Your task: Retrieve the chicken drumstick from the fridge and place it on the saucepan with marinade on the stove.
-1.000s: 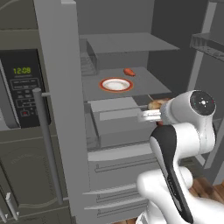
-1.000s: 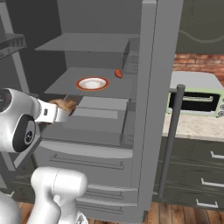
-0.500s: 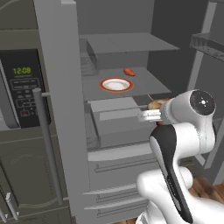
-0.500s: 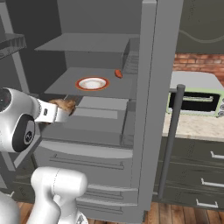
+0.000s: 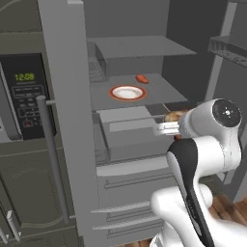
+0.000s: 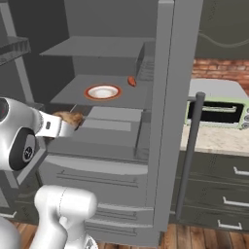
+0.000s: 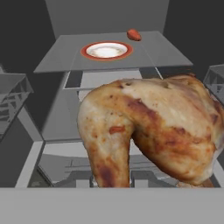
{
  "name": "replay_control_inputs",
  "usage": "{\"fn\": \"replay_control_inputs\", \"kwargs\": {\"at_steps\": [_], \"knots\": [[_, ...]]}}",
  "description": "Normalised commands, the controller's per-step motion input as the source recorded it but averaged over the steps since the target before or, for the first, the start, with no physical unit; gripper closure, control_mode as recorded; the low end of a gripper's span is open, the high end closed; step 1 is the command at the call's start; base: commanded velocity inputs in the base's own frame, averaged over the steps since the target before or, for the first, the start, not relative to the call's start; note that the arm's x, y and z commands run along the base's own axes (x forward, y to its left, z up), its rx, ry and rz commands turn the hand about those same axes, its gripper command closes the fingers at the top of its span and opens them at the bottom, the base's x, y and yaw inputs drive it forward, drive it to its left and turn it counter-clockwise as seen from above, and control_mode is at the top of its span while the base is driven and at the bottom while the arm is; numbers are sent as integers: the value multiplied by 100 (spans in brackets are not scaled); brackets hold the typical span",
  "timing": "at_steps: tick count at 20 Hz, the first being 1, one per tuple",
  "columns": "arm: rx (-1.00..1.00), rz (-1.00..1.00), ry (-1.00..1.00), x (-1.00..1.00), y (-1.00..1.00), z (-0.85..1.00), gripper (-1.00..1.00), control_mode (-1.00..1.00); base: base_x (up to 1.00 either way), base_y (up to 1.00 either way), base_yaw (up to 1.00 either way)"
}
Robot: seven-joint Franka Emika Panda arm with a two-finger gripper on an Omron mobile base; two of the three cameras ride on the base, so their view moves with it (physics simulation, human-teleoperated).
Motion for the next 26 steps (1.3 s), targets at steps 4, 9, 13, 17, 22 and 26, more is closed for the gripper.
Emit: {"fn": "replay_control_inputs", "kwargs": {"at_steps": [4, 9, 13, 17, 22, 26], "knots": [[0, 0, 0, 0, 0, 0, 100, 100, -53, 0, -1], [0, 0, 0, 0, 0, 0, 100, 100, -55, 0, -3], [0, 0, 0, 0, 0, 0, 100, 100, -52, 0, -6], [0, 0, 0, 0, 0, 0, 100, 100, -54, 0, -10], [0, 0, 0, 0, 0, 0, 100, 100, -52, 0, -15], [0, 0, 0, 0, 0, 0, 100, 100, -36, 0, -20]]}}
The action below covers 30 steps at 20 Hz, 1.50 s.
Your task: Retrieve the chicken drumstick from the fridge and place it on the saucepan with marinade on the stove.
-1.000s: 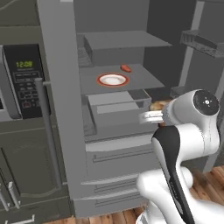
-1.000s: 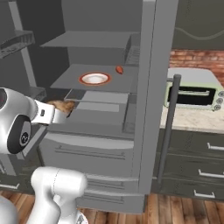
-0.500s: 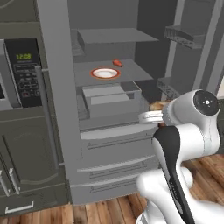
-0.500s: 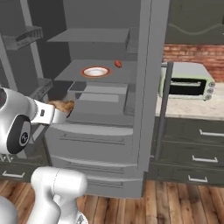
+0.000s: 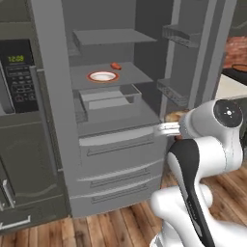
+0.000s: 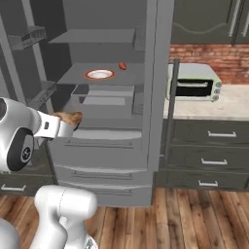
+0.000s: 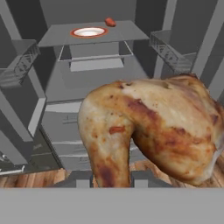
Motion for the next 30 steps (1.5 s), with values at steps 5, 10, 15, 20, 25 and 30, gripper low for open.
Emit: {"fn": "replay_control_inputs", "kwargs": {"at_steps": [5, 10, 15, 20, 25, 30], "knots": [[0, 0, 0, 0, 0, 0, 100, 100, -7, -8, -32], [0, 0, 0, 0, 0, 0, 100, 100, 0, -28, -49], [0, 0, 0, 0, 0, 0, 100, 100, 0, -32, -49], [0, 0, 0, 0, 0, 0, 100, 100, -3, -26, -55], [0, 0, 0, 0, 0, 0, 100, 100, 0, -22, -55], [0, 0, 0, 0, 0, 0, 100, 100, 0, -35, -53]]}}
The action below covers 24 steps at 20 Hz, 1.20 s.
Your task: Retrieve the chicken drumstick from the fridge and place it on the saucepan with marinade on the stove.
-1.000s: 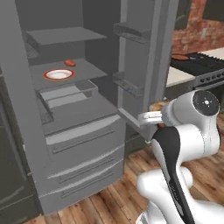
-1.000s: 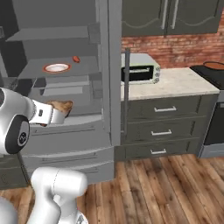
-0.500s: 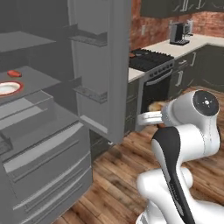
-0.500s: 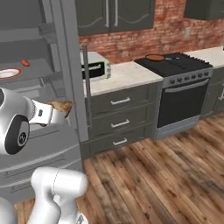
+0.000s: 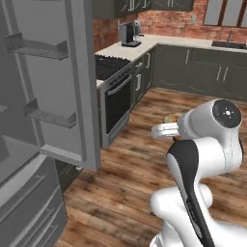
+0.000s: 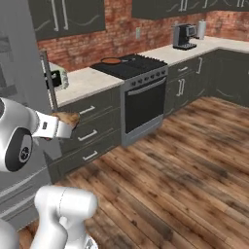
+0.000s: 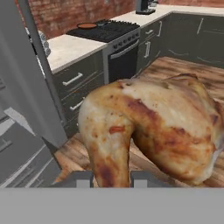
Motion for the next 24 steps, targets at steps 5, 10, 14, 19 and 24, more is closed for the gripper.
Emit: {"fn": "replay_control_inputs", "kwargs": {"at_steps": [5, 10, 14, 19, 24], "knots": [[0, 0, 0, 0, 0, 0, 100, 100, 23, -46, -48], [0, 0, 0, 0, 0, 0, 100, 100, 75, -60, -34], [0, 0, 0, 0, 0, 0, 100, 100, 70, -66, -7], [0, 0, 0, 0, 0, 0, 100, 100, 82, -88, 6], [0, 0, 0, 0, 0, 0, 100, 100, 86, -96, 16]]}}
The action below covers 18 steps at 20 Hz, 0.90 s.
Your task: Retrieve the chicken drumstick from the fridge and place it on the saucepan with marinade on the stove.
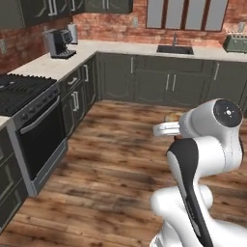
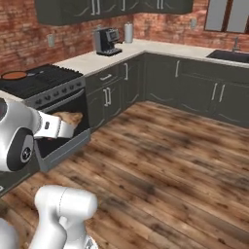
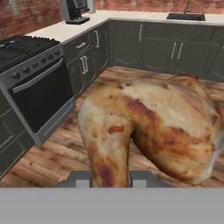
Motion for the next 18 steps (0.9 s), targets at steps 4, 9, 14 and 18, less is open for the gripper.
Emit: {"fn": "replay_control_inputs", "kwargs": {"at_steps": [4, 9, 14, 18], "knots": [[0, 0, 0, 0, 0, 0, 100, 100, 65, -58, 15], [0, 0, 0, 0, 0, 0, 100, 100, 58, -17, 20], [0, 0, 0, 0, 0, 0, 100, 100, 50, 0, 31], [0, 0, 0, 0, 0, 0, 100, 100, 51, 0, 38]]}}
